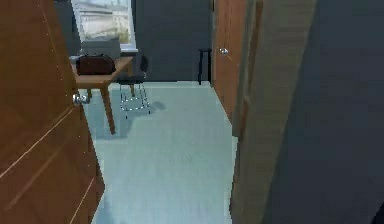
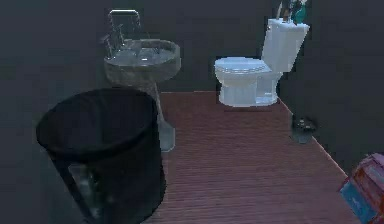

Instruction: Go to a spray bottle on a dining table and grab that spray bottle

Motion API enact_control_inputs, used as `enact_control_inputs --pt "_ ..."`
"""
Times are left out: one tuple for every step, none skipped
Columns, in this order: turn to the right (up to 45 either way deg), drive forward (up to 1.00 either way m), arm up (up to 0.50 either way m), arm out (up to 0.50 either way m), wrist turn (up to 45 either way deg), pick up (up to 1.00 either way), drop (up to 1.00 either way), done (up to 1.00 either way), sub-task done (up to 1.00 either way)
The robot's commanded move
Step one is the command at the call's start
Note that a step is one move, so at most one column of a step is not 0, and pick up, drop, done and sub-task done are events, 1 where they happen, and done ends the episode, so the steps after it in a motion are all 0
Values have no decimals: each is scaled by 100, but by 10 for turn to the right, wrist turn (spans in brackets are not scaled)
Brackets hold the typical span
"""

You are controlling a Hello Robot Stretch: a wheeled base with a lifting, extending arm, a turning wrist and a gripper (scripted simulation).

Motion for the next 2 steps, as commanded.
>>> enact_control_inputs --pt "-390 0 0 0 0 0 0 0 0" --pt "0 30 0 0 0 0 0 0 0"
